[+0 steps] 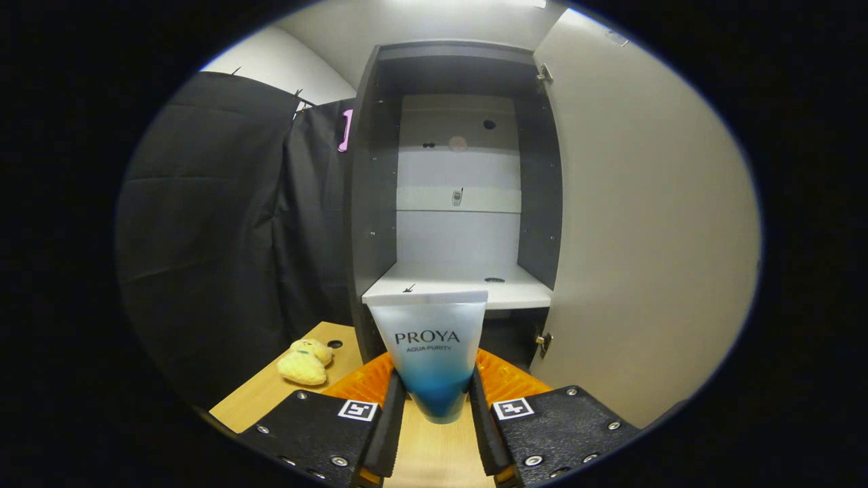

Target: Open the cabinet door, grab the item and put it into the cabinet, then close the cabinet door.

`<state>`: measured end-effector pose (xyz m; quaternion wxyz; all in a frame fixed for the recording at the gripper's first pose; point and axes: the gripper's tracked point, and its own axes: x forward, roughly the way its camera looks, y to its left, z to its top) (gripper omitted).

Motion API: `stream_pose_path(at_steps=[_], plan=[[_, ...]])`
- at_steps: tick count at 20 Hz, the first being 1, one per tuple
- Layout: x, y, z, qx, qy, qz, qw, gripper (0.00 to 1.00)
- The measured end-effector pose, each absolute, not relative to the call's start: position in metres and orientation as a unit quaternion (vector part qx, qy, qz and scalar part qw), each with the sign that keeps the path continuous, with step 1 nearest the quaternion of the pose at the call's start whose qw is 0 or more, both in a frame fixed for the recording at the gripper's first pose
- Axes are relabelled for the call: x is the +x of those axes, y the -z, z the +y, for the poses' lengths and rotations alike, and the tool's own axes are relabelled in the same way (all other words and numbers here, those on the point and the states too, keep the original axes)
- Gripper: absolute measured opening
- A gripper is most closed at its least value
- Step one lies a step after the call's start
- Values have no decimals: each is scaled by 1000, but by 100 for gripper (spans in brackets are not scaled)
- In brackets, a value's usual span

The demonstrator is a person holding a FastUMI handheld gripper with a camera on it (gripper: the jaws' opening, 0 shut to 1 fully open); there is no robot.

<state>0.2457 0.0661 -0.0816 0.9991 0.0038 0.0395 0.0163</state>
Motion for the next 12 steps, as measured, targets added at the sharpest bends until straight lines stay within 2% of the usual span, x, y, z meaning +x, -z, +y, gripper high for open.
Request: stream_pose_path(at_steps=[12], plan=[[397, 5, 51, -26, -35, -8, 999, 47]])
